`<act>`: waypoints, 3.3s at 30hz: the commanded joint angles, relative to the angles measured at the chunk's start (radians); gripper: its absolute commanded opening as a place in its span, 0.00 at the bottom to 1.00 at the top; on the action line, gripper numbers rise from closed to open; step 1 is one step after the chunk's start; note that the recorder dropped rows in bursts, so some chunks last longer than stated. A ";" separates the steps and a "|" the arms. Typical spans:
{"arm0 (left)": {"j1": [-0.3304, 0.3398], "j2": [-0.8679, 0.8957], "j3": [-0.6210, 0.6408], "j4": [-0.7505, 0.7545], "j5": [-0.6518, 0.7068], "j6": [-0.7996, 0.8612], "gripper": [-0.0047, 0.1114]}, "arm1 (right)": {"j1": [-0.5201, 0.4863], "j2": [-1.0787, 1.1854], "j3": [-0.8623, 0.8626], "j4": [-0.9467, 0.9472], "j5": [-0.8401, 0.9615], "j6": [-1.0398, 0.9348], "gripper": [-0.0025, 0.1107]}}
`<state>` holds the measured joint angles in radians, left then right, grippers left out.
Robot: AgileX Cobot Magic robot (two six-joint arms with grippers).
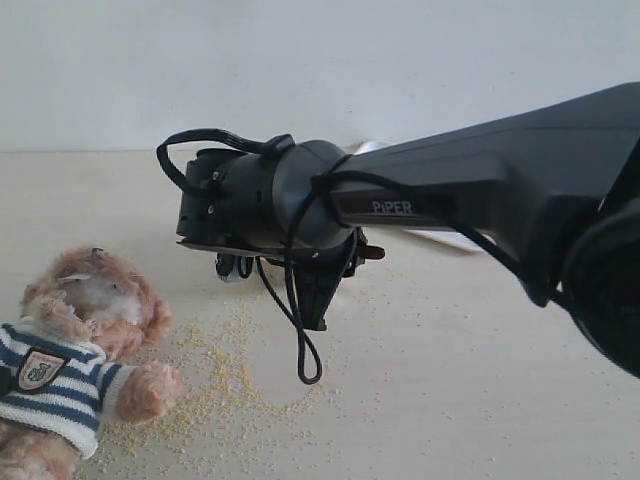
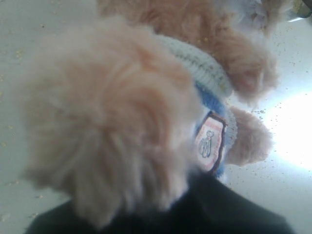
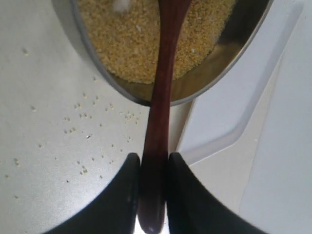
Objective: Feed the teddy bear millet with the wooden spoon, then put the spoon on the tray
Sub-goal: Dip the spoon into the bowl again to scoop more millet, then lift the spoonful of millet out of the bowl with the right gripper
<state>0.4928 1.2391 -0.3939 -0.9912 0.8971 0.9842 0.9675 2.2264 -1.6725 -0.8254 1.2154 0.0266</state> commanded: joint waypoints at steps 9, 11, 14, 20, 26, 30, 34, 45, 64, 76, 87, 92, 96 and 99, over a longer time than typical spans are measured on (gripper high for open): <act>0.003 -0.003 0.004 -0.014 0.011 0.005 0.08 | 0.000 -0.030 -0.005 0.077 0.006 -0.012 0.05; 0.003 -0.003 0.004 -0.014 0.011 0.005 0.08 | -0.002 -0.030 -0.005 0.081 0.006 -0.012 0.05; 0.003 -0.003 0.004 -0.014 0.011 0.005 0.08 | -0.002 -0.030 -0.005 0.102 0.006 -0.012 0.05; 0.003 -0.003 0.004 -0.014 0.011 0.005 0.08 | -0.002 -0.030 -0.057 0.144 0.006 -0.012 0.05; 0.003 -0.003 0.004 -0.014 0.011 0.005 0.08 | -0.006 -0.030 -0.086 0.217 0.006 -0.035 0.05; 0.003 -0.003 0.004 -0.014 0.011 0.005 0.08 | -0.013 -0.030 -0.086 0.269 0.006 -0.035 0.05; 0.003 -0.003 0.004 -0.014 0.011 0.005 0.08 | -0.019 -0.030 -0.086 0.295 0.006 -0.035 0.05; 0.003 -0.003 0.004 -0.014 0.011 0.005 0.08 | -0.052 -0.034 -0.086 0.368 0.006 -0.036 0.05; 0.003 -0.003 0.004 -0.014 0.011 0.005 0.08 | -0.131 -0.074 -0.086 0.534 0.006 -0.112 0.05; 0.003 -0.003 0.004 -0.014 0.011 0.005 0.08 | -0.235 -0.124 -0.086 0.675 0.006 -0.110 0.05; 0.003 -0.003 0.004 -0.014 0.011 0.005 0.08 | -0.320 -0.180 -0.084 1.030 0.006 -0.170 0.05; 0.003 -0.003 0.004 -0.014 0.011 0.005 0.08 | -0.330 -0.213 -0.084 1.127 0.006 -0.181 0.05; 0.003 -0.003 0.004 -0.014 0.011 0.005 0.08 | -0.330 -0.285 -0.072 1.174 0.006 -0.159 0.05; 0.003 -0.003 0.004 -0.014 0.011 0.005 0.08 | -0.330 -0.380 0.048 1.178 0.006 -0.167 0.05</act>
<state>0.4928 1.2391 -0.3939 -0.9912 0.8971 0.9842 0.6469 1.9046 -1.6942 0.3499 1.2156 -0.1341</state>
